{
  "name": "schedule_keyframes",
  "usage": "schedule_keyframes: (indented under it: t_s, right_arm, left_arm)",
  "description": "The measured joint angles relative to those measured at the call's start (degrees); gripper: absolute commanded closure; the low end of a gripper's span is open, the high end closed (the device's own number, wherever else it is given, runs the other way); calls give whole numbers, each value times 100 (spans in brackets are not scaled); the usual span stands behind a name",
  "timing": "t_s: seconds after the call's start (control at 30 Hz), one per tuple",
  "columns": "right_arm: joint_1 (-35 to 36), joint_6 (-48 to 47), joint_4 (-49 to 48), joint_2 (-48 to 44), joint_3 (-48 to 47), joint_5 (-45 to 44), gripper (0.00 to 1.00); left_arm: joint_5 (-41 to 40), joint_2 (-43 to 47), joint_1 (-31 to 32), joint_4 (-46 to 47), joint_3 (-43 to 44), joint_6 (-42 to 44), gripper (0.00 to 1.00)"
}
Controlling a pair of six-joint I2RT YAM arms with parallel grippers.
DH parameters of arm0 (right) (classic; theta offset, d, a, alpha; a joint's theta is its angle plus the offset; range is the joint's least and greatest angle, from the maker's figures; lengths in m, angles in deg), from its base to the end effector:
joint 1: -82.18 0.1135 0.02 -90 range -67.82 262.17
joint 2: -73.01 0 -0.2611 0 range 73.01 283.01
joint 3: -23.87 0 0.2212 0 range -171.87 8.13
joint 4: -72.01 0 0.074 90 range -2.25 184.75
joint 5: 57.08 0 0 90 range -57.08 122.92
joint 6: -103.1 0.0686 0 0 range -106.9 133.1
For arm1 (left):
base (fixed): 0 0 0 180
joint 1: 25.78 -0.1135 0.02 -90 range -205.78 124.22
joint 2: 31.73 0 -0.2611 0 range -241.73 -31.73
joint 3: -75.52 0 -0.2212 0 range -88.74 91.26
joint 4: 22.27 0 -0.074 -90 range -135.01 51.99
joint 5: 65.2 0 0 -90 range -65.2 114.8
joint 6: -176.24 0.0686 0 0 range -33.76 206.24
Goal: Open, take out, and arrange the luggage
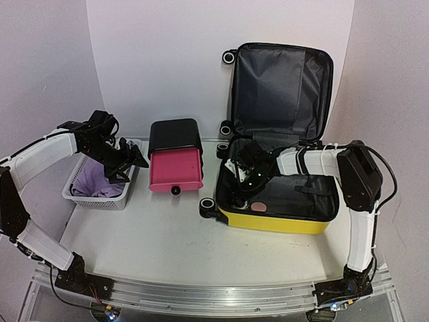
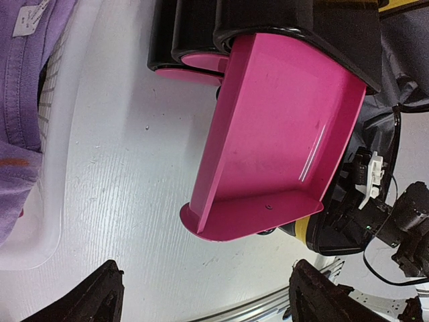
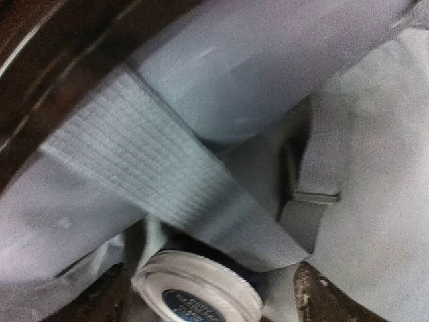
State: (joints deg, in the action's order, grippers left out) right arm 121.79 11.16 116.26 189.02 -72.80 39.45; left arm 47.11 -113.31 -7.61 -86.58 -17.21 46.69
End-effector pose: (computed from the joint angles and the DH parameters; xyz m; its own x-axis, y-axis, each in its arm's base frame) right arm 0.3082 0.2651 0.1476 -0.6668 -0.5955 -0.4480 -0.6954 0.7134 0.0867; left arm 0.2517 -0.1100 0.2764 -0.9288 -0.3152 -0.1951 -0.1492 0.7998 -0.5815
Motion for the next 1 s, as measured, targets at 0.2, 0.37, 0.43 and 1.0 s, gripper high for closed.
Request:
schedule_keyframes:
  t_s: [0.2, 0.37, 0.43, 1.0]
  right_arm:
    - [44, -7, -59, 15, 0, -278, 24]
    - [103, -22, -57, 15, 4, -647, 33]
    - [157, -28, -50, 15, 13, -890, 36]
    - [151, 332, 195, -240, 343, -1185, 14]
  left_arm:
    - [0, 13, 0, -4, 0, 0, 14]
    - [-2, 109, 0, -7, 0, 0, 14]
    - [-2, 170, 0, -7, 0, 0, 14]
    - [-52, 393, 0, -101, -79, -85, 14]
